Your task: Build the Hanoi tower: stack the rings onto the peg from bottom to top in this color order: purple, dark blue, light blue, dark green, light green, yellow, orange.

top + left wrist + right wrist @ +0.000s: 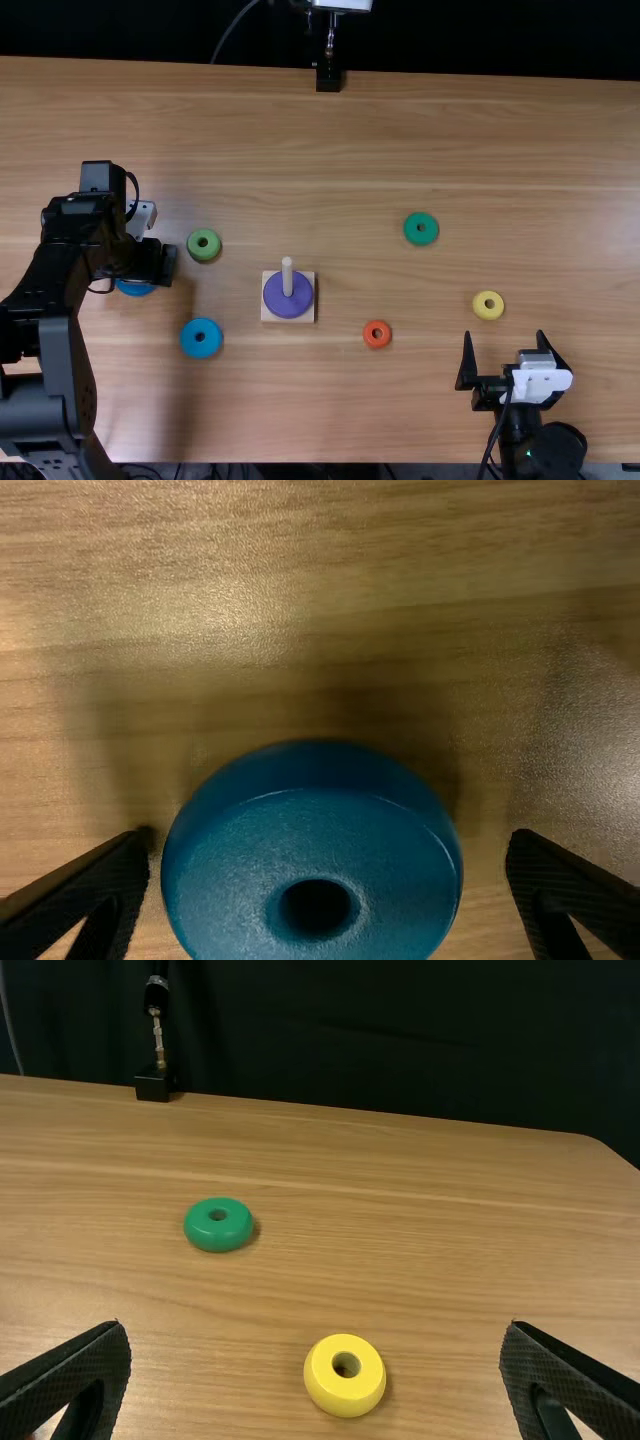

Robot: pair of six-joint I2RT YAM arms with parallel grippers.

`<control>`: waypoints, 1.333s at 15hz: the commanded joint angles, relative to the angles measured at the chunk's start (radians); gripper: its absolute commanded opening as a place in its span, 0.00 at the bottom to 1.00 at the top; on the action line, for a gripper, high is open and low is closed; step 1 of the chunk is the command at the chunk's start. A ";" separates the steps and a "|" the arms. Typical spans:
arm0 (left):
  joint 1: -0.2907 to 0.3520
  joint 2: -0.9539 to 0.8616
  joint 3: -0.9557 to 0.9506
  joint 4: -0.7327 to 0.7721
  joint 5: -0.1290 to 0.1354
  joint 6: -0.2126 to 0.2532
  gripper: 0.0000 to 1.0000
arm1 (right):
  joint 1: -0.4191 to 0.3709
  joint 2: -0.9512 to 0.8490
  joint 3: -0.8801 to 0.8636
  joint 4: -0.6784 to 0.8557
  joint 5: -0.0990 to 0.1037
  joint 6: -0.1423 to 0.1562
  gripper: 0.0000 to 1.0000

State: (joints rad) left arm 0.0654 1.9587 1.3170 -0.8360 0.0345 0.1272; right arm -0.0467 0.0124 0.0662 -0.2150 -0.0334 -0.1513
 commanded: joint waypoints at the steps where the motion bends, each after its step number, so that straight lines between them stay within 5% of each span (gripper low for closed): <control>1: 0.007 0.025 0.008 0.000 0.019 0.013 0.39 | -0.008 -0.012 -0.051 -0.075 -0.011 0.000 1.00; 2: 0.008 0.023 0.008 -0.002 0.017 0.009 0.20 | -0.008 -0.012 -0.051 -0.075 -0.011 0.000 1.00; 4: 0.008 0.022 0.008 -0.003 0.013 0.002 0.06 | -0.008 -0.012 -0.051 -0.075 -0.011 0.000 1.00; 12: -0.010 -0.106 0.134 -0.254 0.004 0.000 0.05 | -0.008 -0.012 -0.051 -0.075 -0.011 0.000 1.00; 15: -0.078 -0.162 0.188 -0.418 0.006 -0.008 0.06 | -0.008 -0.012 -0.051 -0.075 -0.011 0.000 1.00; 20: -0.194 -0.202 0.327 -0.563 0.015 -0.135 0.06 | -0.008 -0.012 -0.051 -0.075 -0.011 0.000 1.00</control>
State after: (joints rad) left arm -0.1154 1.8038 1.6081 -1.3960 0.0345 0.0372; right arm -0.0467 0.0124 0.0662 -0.2146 -0.0338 -0.1513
